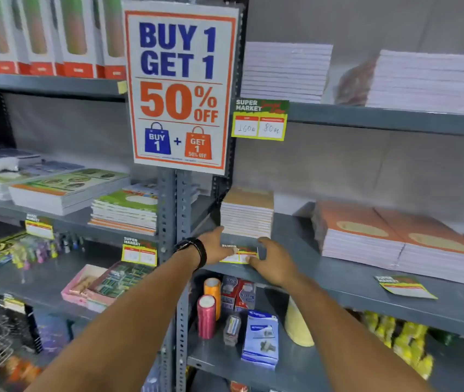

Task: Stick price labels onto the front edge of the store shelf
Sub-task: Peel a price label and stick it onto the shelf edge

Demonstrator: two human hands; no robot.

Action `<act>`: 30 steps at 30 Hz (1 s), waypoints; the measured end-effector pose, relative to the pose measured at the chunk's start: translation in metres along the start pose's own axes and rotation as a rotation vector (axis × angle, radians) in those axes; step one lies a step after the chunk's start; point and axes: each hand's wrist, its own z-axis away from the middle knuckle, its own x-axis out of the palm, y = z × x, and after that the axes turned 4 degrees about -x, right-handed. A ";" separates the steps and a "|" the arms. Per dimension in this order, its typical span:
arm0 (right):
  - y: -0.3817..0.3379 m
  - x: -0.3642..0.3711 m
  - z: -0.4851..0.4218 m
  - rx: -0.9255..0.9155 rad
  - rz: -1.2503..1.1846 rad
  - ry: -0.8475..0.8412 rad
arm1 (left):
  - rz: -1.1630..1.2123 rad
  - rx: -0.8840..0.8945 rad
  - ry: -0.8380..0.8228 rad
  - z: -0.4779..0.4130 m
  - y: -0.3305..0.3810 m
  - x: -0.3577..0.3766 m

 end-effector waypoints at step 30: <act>0.003 0.032 0.042 -0.006 -0.091 0.083 | 0.268 0.143 0.257 0.070 -0.020 0.048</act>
